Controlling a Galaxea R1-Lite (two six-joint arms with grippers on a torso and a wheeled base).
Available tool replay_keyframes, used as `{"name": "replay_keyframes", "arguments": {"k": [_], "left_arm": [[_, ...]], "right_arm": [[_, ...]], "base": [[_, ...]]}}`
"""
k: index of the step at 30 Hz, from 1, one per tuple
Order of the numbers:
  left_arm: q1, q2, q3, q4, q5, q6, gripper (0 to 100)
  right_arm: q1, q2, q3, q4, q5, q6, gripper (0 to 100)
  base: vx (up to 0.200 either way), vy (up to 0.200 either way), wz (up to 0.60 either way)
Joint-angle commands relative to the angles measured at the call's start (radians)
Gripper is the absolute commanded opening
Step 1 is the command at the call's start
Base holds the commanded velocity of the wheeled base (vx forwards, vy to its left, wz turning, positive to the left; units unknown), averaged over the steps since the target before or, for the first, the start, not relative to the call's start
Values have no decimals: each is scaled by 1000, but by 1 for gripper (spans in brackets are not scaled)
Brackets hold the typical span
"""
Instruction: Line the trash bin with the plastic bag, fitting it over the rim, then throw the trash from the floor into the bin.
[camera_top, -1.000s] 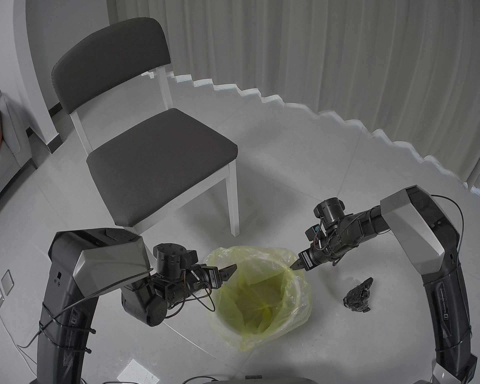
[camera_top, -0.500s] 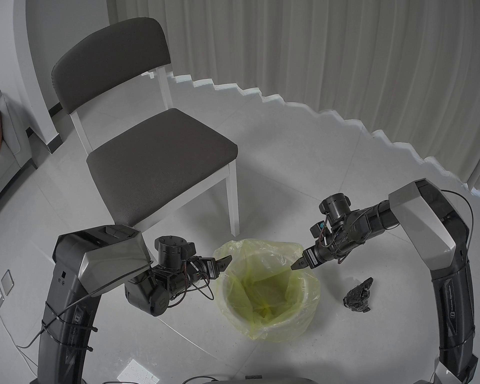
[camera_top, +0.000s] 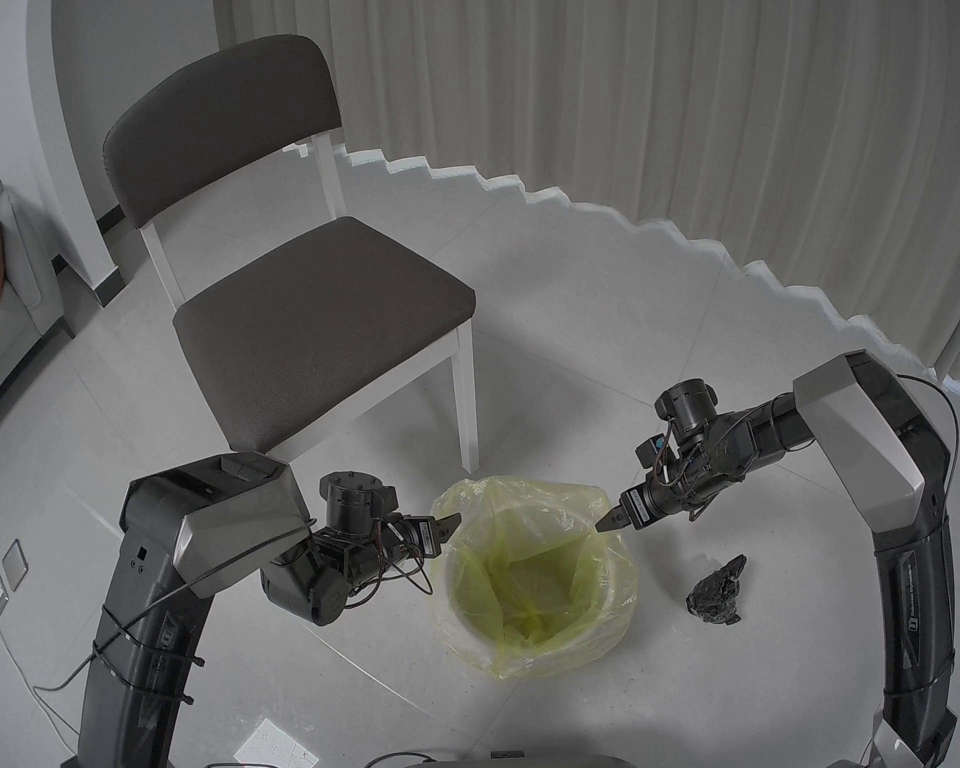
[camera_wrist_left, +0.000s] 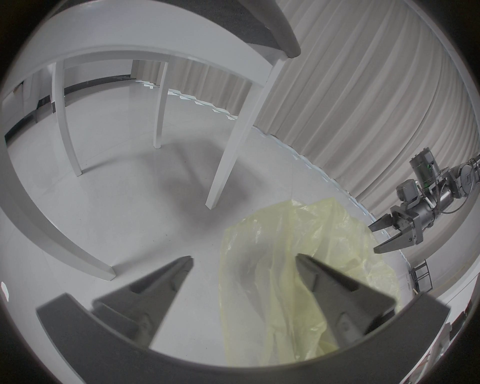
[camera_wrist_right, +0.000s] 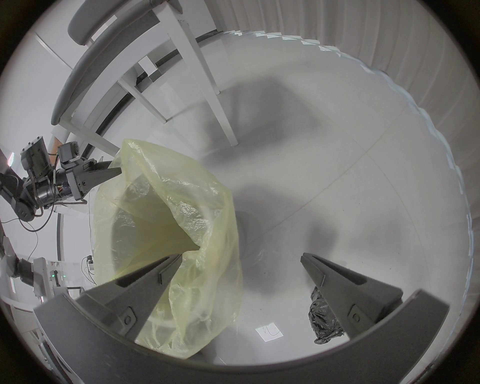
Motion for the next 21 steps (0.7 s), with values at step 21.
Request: {"name": "replay_keyframes", "arguments": {"k": [21], "left_arm": [[-53, 51, -271, 364, 29, -22, 0]], "right_arm": [[-22, 0, 37, -1, -3, -10, 100]], "base": [[0, 0, 0]]}}
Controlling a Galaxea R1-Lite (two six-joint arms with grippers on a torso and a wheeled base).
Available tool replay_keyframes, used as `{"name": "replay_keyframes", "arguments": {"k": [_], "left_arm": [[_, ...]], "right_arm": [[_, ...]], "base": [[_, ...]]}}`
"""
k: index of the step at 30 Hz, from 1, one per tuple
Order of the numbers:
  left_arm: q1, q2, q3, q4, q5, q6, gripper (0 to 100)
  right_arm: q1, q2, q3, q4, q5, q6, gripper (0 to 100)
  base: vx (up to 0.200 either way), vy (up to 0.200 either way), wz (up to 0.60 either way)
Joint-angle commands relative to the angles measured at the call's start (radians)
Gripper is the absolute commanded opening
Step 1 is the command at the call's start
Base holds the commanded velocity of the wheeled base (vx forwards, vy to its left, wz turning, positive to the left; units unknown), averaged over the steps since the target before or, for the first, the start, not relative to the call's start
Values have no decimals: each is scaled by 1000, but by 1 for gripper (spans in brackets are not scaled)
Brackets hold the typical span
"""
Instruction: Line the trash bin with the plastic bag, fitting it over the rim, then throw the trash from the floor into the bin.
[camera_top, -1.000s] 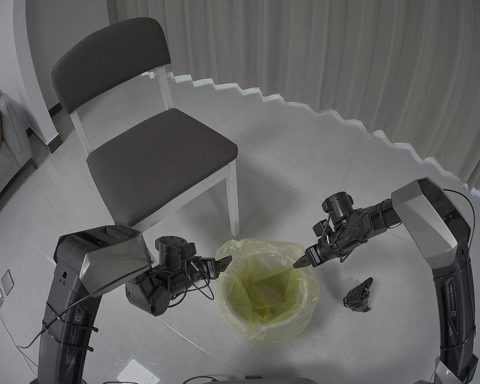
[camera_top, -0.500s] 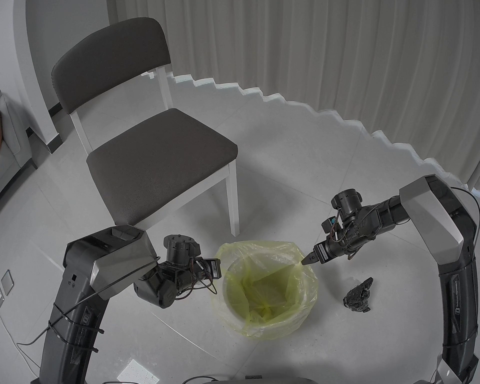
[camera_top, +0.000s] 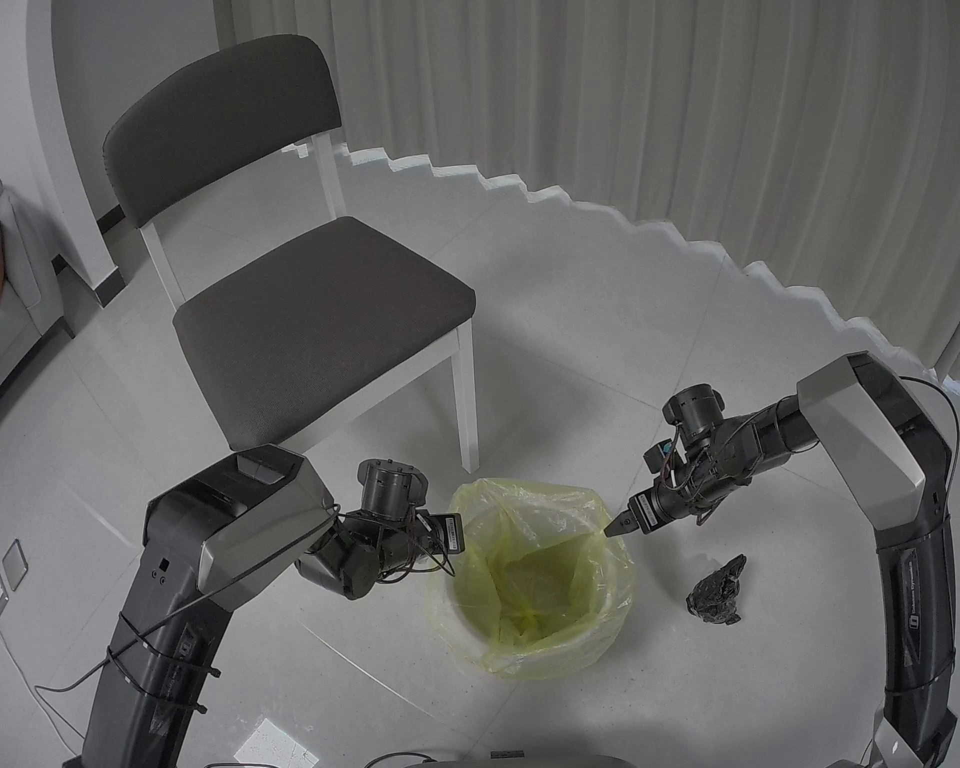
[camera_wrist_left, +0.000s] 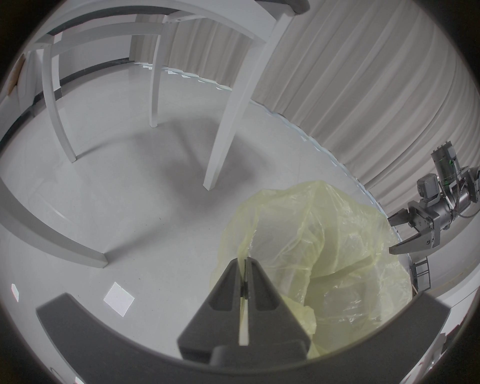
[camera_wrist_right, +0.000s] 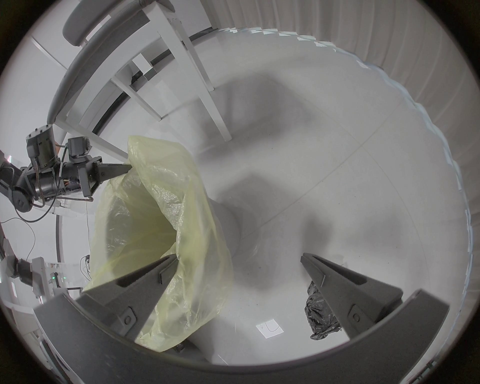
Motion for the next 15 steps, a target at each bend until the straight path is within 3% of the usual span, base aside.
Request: {"name": "replay_keyframes", "arguments": {"k": [1, 14, 15], "left_arm": [[-13, -3, -12, 20, 1, -2, 0], [-13, -6, 1, 6, 38, 1, 0], [-13, -4, 1, 6, 38, 1, 100]], "right_arm": [[0, -3, 20, 1, -1, -1, 100], [6, -26, 124, -2, 10, -5, 100], [6, -31, 135, -5, 11, -5, 100]], "base": [[0, 0, 0], [0, 0, 0], [0, 0, 0]]}}
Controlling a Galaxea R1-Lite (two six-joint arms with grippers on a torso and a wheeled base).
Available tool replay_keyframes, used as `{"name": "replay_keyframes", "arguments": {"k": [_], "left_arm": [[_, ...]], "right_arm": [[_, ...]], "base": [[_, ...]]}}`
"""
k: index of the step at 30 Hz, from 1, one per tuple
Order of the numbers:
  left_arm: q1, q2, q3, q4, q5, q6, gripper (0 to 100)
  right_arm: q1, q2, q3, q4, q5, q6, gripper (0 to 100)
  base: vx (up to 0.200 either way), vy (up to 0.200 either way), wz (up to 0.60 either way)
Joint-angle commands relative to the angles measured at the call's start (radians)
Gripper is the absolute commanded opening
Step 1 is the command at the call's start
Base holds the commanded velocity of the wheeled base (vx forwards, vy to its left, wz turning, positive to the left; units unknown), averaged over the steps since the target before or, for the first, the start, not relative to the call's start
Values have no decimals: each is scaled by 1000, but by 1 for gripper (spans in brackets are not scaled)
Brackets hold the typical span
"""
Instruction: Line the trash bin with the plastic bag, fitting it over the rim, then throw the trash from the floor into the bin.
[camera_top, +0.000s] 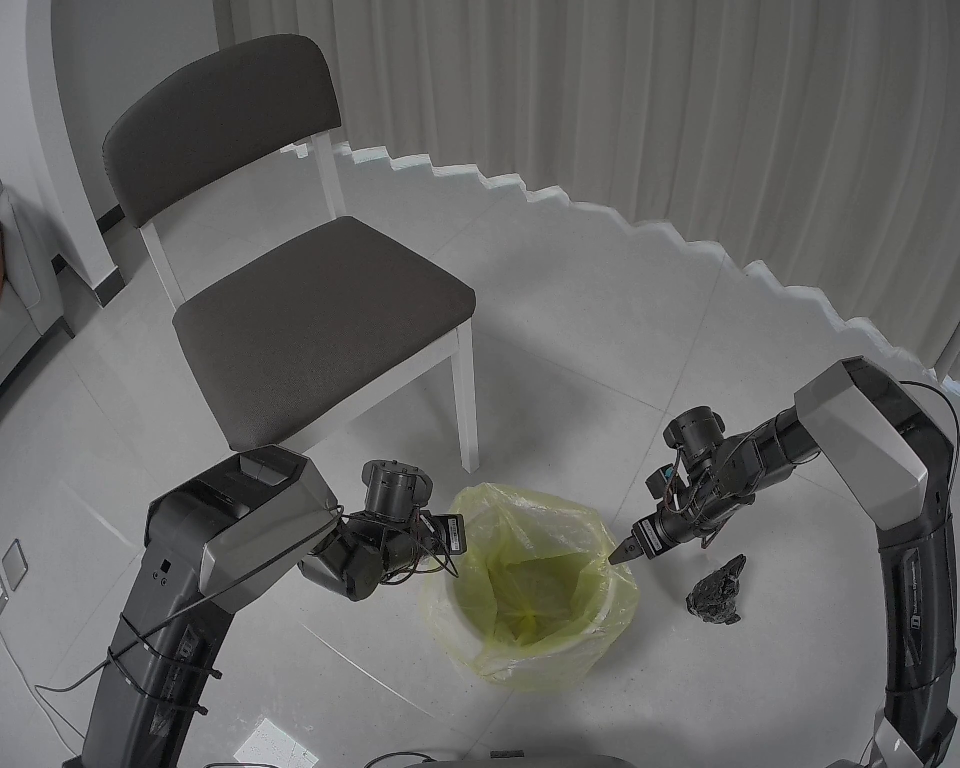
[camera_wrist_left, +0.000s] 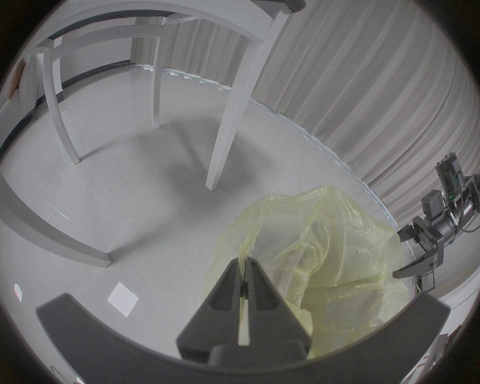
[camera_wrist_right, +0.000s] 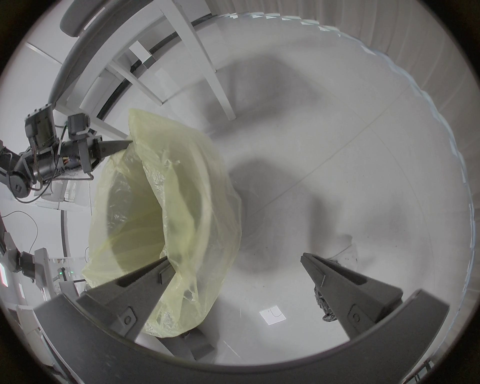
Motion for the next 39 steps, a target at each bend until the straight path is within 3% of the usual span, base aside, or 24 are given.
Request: {"name": "replay_keyframes", "arguments": {"k": [1, 8, 15, 37, 38, 39], "left_arm": [[0, -2, 0, -2, 2, 0, 100], [6, -5, 0, -10, 12, 0, 100], [0, -3, 6, -21, 26, 0, 100], [11, -35, 90, -94, 37, 0, 100], [9, -35, 90, -93, 37, 0, 100], [9, -34, 90, -93, 37, 1, 100]], "right_arm": [[0, -29, 34, -6, 5, 1, 100], [14, -98, 118, -9, 51, 1, 100], [30, -95, 161, -86, 38, 5, 100], [5, 36, -14, -89, 20, 2, 100], [5, 42, -21, -89, 20, 2, 0], [5, 51, -40, -86, 20, 7, 0]], "base": [[0, 0, 0], [0, 0, 0], [0, 0, 0], [0, 0, 0], [0, 0, 0], [0, 0, 0]]}}
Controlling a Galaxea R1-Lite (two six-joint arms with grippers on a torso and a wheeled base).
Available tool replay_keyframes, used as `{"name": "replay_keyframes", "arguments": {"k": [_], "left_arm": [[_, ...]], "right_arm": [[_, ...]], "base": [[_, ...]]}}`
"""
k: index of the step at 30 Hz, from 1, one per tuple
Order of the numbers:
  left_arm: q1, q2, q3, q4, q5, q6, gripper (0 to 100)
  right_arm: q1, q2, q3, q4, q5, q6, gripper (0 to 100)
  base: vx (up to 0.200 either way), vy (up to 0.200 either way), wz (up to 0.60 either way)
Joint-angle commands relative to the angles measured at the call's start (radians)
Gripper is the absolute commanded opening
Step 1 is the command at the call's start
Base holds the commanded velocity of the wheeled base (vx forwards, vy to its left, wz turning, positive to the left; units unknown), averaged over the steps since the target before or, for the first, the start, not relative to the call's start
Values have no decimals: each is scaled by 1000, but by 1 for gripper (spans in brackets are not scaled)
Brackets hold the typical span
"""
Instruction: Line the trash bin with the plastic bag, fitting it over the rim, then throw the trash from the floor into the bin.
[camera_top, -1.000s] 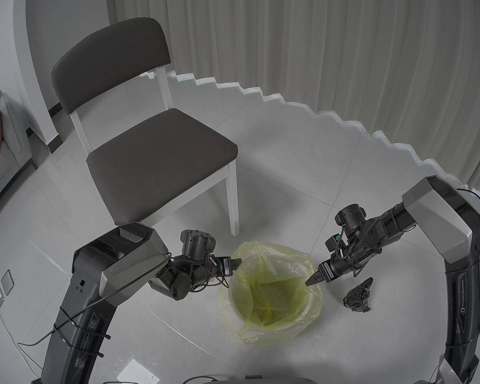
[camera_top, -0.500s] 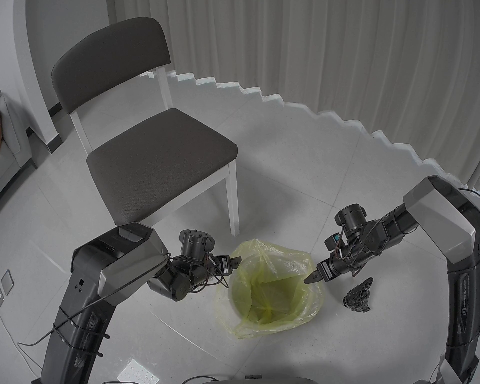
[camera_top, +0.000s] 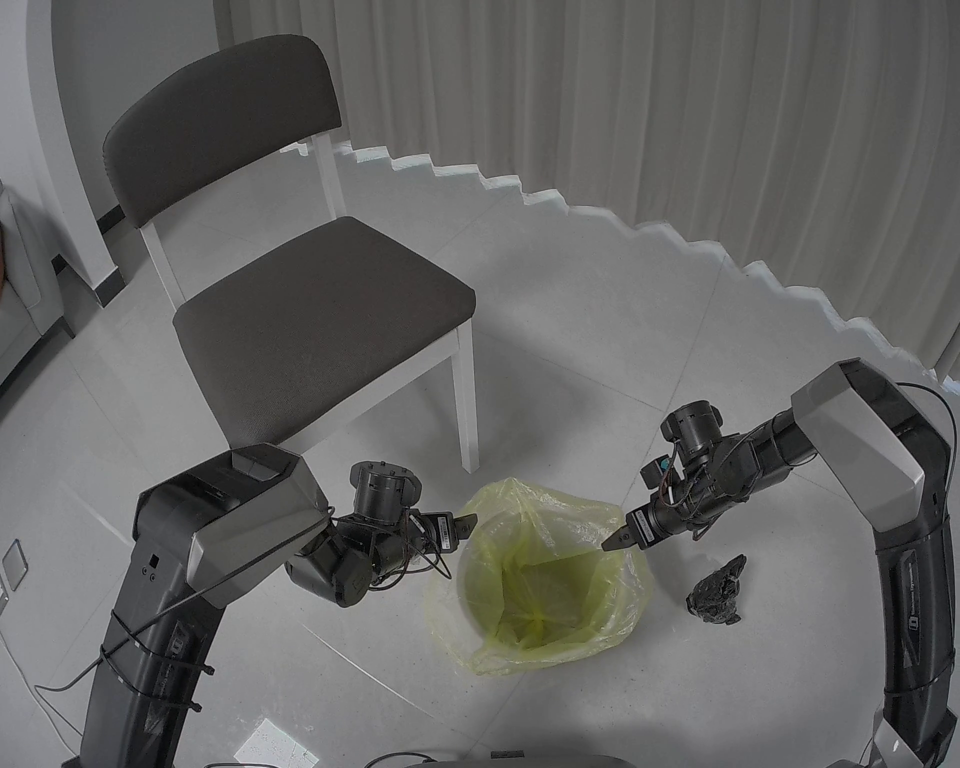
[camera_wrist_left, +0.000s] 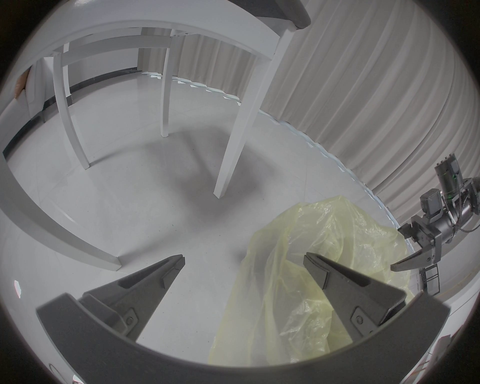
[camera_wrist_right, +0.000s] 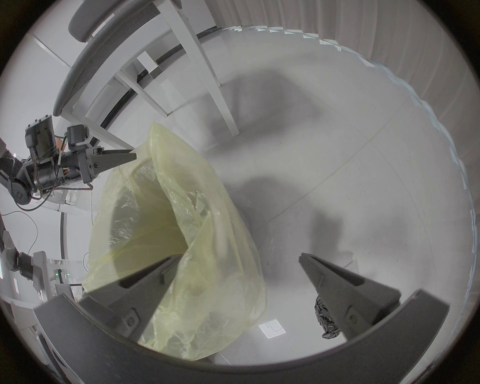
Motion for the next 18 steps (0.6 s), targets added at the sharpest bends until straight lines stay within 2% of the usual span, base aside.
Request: {"name": "replay_keyframes", "arguments": {"k": [1, 18], "left_arm": [[-4, 0, 2, 0, 0, 1, 100], [-19, 7, 4, 2, 0, 4, 100]], "right_arm": [[0, 47, -41, 3, -1, 7, 0], [-12, 124, -207, 121, -3, 13, 0]], "base": [[0, 0, 0], [0, 0, 0]]}}
